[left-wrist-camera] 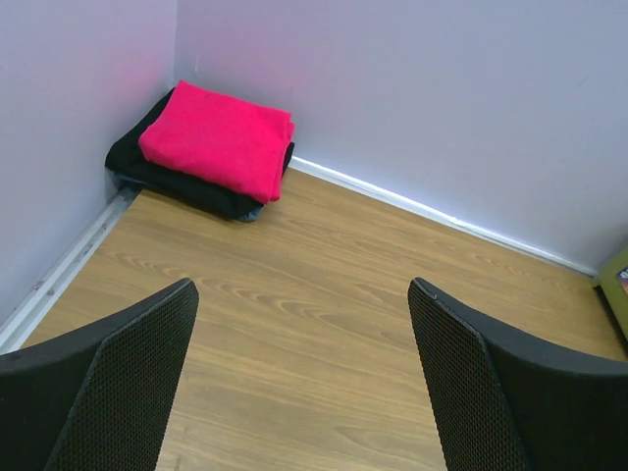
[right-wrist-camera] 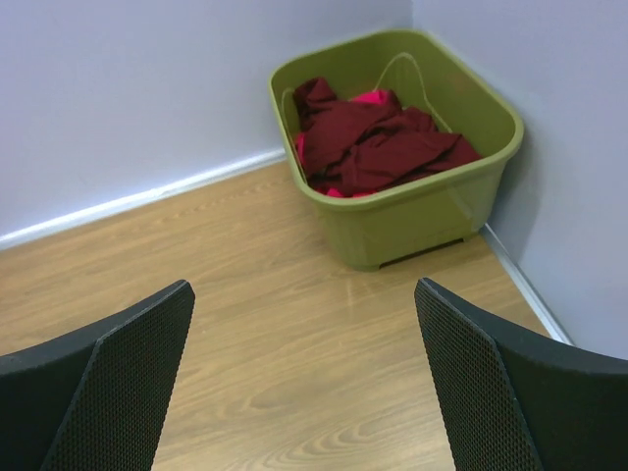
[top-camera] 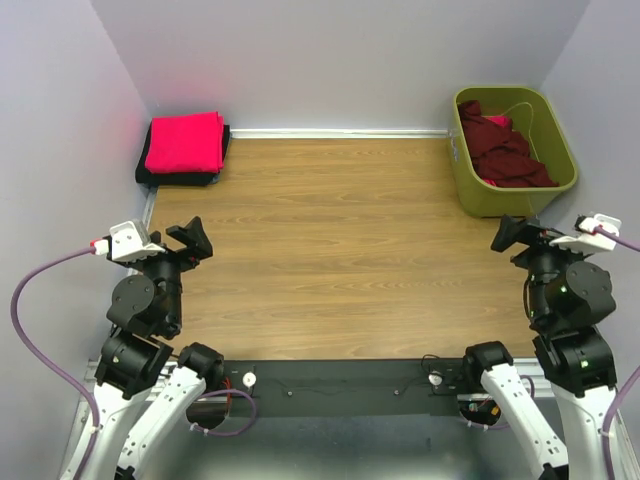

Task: Fold and stack the t-shirts
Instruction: Grab the tshirt from the pile

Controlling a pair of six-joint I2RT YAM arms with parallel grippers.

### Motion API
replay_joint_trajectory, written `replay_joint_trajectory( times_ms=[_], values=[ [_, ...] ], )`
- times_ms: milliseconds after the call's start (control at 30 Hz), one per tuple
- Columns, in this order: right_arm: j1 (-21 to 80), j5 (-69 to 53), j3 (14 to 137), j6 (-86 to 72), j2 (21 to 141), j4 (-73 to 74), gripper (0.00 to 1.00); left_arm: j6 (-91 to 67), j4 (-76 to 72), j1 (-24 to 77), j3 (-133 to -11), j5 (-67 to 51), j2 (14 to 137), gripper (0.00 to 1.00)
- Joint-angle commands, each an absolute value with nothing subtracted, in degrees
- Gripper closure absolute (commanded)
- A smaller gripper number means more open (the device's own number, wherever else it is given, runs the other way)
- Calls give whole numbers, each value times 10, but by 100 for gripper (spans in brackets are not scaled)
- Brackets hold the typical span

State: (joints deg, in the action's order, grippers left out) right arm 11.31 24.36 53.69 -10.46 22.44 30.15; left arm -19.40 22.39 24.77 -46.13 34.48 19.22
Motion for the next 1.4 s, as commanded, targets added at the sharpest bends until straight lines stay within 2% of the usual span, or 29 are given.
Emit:
replay_joint_trajectory(
  times_ms=[0, 167, 267, 500, 667, 900, 1200, 1367],
  values=[
    [117, 230, 541, -101, 264, 300, 0, -212, 214, 249, -446, 369, 181, 4],
    [119, 196, 553, -84, 328, 243, 0, -213, 204, 249, -425, 376, 185, 2],
    [117, 192, 577, -85, 422, 227, 0, -214, 193, 249, -415, 375, 191, 2],
    [114, 266, 731, -89, 693, 223, 0, -235, 173, 249, -384, 339, 210, 1],
    [42, 247, 855, -102, 844, 224, 1, -229, 169, 249, -385, 328, 236, 1],
    [-76, 136, 971, -184, 1028, 222, 14, -220, 159, 248, -380, 313, 226, 1],
    [-112, 55, 1099, -292, 1207, 221, 29, -216, 154, 248, -378, 307, 233, 2],
    [-114, 45, 1171, -340, 1298, 217, 33, -218, 154, 248, -379, 304, 241, 2]
  ],
)
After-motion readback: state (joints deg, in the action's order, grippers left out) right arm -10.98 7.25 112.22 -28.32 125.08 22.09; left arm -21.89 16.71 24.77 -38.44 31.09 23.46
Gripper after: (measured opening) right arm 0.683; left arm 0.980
